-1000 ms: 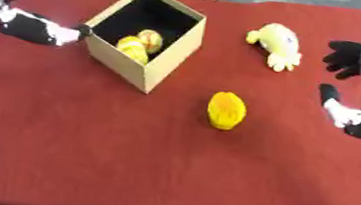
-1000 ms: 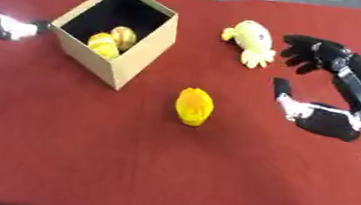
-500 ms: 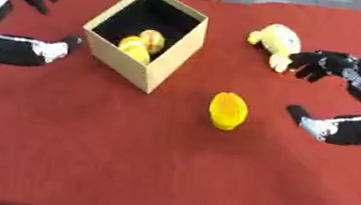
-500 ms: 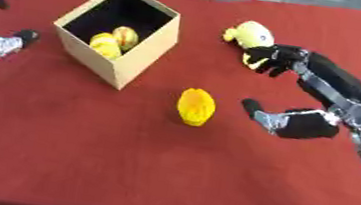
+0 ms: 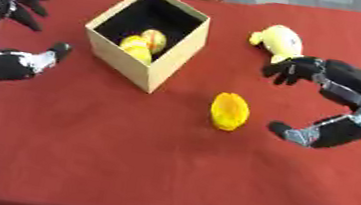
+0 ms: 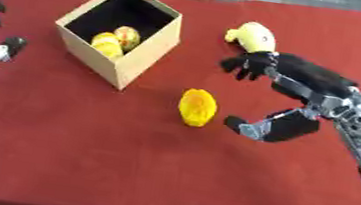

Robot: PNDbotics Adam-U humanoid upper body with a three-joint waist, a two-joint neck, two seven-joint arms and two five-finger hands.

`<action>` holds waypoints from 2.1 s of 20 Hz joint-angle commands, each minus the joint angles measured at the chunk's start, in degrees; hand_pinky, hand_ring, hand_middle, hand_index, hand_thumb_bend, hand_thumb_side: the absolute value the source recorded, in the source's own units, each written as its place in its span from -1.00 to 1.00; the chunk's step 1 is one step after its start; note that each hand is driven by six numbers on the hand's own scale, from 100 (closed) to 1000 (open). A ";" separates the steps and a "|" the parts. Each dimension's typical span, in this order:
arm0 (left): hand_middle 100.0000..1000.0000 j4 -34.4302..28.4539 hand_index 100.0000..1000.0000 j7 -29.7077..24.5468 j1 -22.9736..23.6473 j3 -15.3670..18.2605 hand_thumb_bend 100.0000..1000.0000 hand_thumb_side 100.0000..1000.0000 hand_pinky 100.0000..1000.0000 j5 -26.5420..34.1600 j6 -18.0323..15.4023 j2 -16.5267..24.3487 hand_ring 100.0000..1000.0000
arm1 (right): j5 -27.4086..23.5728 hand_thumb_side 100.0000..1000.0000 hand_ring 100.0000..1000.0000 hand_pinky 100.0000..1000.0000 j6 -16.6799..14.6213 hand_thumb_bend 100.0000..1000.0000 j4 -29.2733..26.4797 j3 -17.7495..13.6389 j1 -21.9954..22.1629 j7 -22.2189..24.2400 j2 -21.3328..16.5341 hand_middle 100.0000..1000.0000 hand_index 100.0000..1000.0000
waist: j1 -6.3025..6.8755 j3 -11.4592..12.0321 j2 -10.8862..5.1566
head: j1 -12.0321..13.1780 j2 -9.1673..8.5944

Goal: Pick up objects on the table and place them in the box.

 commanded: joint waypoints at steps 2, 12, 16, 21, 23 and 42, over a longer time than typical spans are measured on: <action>0.09 -1.45 0.60 0.76 0.15 1.12 -0.13 -0.45 0.26 1.18 -0.10 -0.02 -0.01 | 0.83 -0.38 0.47 0.37 -1.02 -0.42 1.62 0.54 -2.07 0.20 -0.68 0.59 0.87 | -0.84 0.00 -0.98 | -0.22 0.20; 0.08 -1.47 0.59 0.90 1.83 1.50 -0.16 -0.44 0.25 1.73 -0.40 -3.90 -0.02 | 4.24 -0.31 0.45 0.37 1.08 -0.44 8.14 2.32 -6.12 2.60 4.86 0.60 0.86 | -0.97 0.70 -0.87 | -0.77 0.34; 0.07 -1.26 0.59 0.93 2.22 1.50 -0.16 -0.44 0.25 1.52 -0.46 -4.70 -0.02 | 6.29 -0.31 0.45 0.37 -0.87 -0.45 14.69 2.62 -7.80 2.22 7.96 0.59 0.85 | -0.92 0.77 -0.93 | -0.92 0.42; 0.07 -1.03 0.59 1.01 2.48 1.53 -0.17 -0.45 0.25 1.63 -0.42 -5.12 -0.02 | 8.52 -0.31 0.44 0.36 -4.09 -0.45 21.51 2.37 -9.20 0.58 10.73 0.58 0.83 | -0.87 0.76 -0.97 | -1.09 0.49; 0.07 -1.01 0.59 1.01 2.43 1.50 -0.17 -0.45 0.25 1.64 -0.46 -5.31 -0.02 | 9.43 -0.31 0.44 0.36 -4.93 -0.46 23.51 2.25 -9.52 0.04 11.66 0.58 0.83 | -0.84 0.81 -0.98 | -1.15 0.53; 0.07 -1.03 0.59 0.74 2.83 1.56 -0.17 -0.45 0.25 1.45 -0.42 -5.60 -0.02 | 16.23 -0.38 0.42 0.37 -8.67 -0.48 31.48 1.45 -9.37 -1.75 13.73 0.47 0.72 | -0.83 0.95 -0.97 | -1.19 0.67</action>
